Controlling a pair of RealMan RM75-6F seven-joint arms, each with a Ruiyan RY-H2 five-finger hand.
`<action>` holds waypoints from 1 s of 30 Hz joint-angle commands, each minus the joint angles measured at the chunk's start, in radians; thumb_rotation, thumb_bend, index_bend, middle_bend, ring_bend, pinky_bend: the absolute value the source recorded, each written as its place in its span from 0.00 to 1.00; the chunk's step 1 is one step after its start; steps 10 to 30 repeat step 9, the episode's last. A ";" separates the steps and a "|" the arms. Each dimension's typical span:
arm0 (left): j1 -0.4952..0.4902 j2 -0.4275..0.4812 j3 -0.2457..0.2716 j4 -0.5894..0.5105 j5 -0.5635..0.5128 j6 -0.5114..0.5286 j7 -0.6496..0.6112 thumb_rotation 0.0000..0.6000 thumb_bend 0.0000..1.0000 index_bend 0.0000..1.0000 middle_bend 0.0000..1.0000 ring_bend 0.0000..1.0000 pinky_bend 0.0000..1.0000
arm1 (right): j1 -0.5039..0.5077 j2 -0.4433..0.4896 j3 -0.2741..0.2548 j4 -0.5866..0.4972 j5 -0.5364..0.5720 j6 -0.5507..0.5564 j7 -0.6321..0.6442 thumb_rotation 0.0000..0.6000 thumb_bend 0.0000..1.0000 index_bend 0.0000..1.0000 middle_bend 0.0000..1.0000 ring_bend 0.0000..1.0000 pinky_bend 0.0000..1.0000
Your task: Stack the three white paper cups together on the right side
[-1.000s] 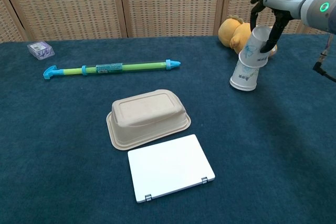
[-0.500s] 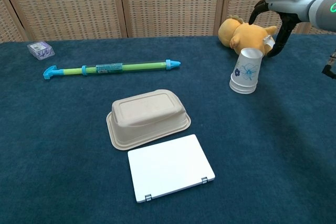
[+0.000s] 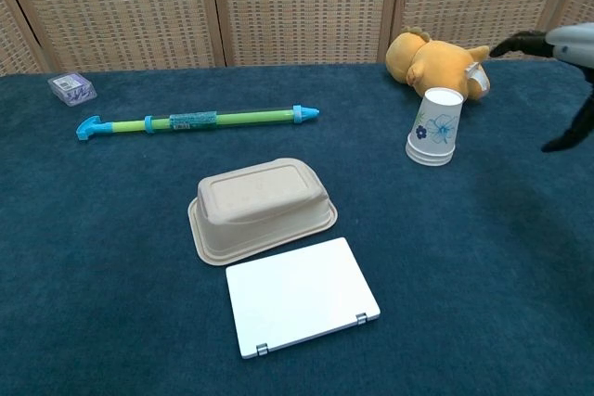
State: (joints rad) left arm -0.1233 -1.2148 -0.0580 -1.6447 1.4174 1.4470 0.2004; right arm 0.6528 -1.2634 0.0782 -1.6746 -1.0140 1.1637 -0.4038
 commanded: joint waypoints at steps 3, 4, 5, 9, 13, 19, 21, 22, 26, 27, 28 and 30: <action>0.005 0.002 -0.005 0.004 0.005 0.015 -0.017 1.00 0.20 0.00 0.00 0.00 0.10 | -0.159 0.016 -0.123 -0.004 -0.194 0.147 0.105 1.00 0.16 0.00 0.00 0.00 0.02; 0.006 0.002 -0.006 0.005 0.006 0.018 -0.021 1.00 0.20 0.00 0.00 0.00 0.10 | -0.178 0.014 -0.133 0.005 -0.216 0.166 0.115 1.00 0.16 0.00 0.00 0.00 0.02; 0.007 0.002 -0.008 0.006 0.006 0.021 -0.025 1.00 0.20 0.00 0.00 0.00 0.10 | -0.196 0.011 -0.141 0.014 -0.236 0.185 0.126 1.00 0.16 0.00 0.00 0.00 0.03; 0.010 0.000 -0.013 0.015 0.008 0.032 -0.037 1.00 0.19 0.00 0.00 0.00 0.10 | -0.266 0.010 -0.158 0.045 -0.292 0.255 0.172 1.00 0.16 0.00 0.00 0.00 0.02; 0.010 0.000 -0.013 0.015 0.008 0.032 -0.037 1.00 0.19 0.00 0.00 0.00 0.10 | -0.266 0.010 -0.158 0.045 -0.292 0.255 0.172 1.00 0.16 0.00 0.00 0.00 0.02; 0.010 0.000 -0.013 0.015 0.008 0.032 -0.037 1.00 0.19 0.00 0.00 0.00 0.10 | -0.266 0.010 -0.158 0.045 -0.292 0.255 0.172 1.00 0.16 0.00 0.00 0.00 0.02; 0.010 0.000 -0.013 0.015 0.008 0.032 -0.037 1.00 0.19 0.00 0.00 0.00 0.10 | -0.266 0.010 -0.158 0.045 -0.292 0.255 0.172 1.00 0.16 0.00 0.00 0.00 0.02; 0.010 0.000 -0.013 0.015 0.008 0.032 -0.037 1.00 0.19 0.00 0.00 0.00 0.10 | -0.266 0.010 -0.158 0.045 -0.292 0.255 0.172 1.00 0.16 0.00 0.00 0.00 0.02; 0.010 0.000 -0.013 0.015 0.008 0.032 -0.037 1.00 0.19 0.00 0.00 0.00 0.10 | -0.266 0.010 -0.158 0.045 -0.292 0.255 0.172 1.00 0.16 0.00 0.00 0.00 0.02; 0.010 0.000 -0.013 0.015 0.008 0.032 -0.037 1.00 0.19 0.00 0.00 0.00 0.10 | -0.266 0.010 -0.158 0.045 -0.292 0.255 0.172 1.00 0.16 0.00 0.00 0.00 0.02; 0.010 0.000 -0.013 0.015 0.008 0.032 -0.037 1.00 0.19 0.00 0.00 0.00 0.10 | -0.266 0.010 -0.158 0.045 -0.292 0.255 0.172 1.00 0.16 0.00 0.00 0.00 0.02; 0.010 0.000 -0.013 0.015 0.008 0.032 -0.037 1.00 0.19 0.00 0.00 0.00 0.10 | -0.266 0.010 -0.158 0.045 -0.292 0.255 0.172 1.00 0.16 0.00 0.00 0.00 0.02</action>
